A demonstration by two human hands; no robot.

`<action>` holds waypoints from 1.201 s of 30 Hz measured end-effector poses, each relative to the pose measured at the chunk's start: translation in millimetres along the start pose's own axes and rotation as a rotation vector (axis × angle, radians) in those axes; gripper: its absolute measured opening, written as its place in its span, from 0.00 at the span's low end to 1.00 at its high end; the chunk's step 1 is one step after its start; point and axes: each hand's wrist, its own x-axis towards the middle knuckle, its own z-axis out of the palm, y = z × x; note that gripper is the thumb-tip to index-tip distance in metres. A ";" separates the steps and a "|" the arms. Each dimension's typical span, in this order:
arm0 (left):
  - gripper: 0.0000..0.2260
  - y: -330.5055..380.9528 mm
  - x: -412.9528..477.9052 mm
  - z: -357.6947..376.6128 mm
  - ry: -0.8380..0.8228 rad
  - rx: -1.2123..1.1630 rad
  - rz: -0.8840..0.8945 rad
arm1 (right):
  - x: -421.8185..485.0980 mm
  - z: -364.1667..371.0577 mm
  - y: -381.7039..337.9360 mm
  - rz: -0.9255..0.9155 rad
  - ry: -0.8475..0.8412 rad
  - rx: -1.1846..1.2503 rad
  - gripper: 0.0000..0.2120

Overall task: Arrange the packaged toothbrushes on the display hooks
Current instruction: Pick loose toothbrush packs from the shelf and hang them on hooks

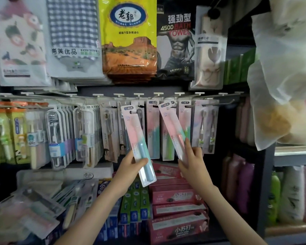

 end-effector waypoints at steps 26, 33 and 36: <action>0.21 11.2 -2.8 -22.7 -0.158 0.484 0.167 | 19.4 24.6 -106.5 0.021 -0.164 0.299 0.29; 0.25 13.5 -1.6 -35.7 -0.095 0.687 0.148 | 46.2 15.5 -101.5 0.057 -0.116 -0.205 0.29; 0.24 8.9 2.0 -48.5 -0.041 0.763 0.170 | 59.6 13.3 -96.1 0.098 -0.063 -0.357 0.30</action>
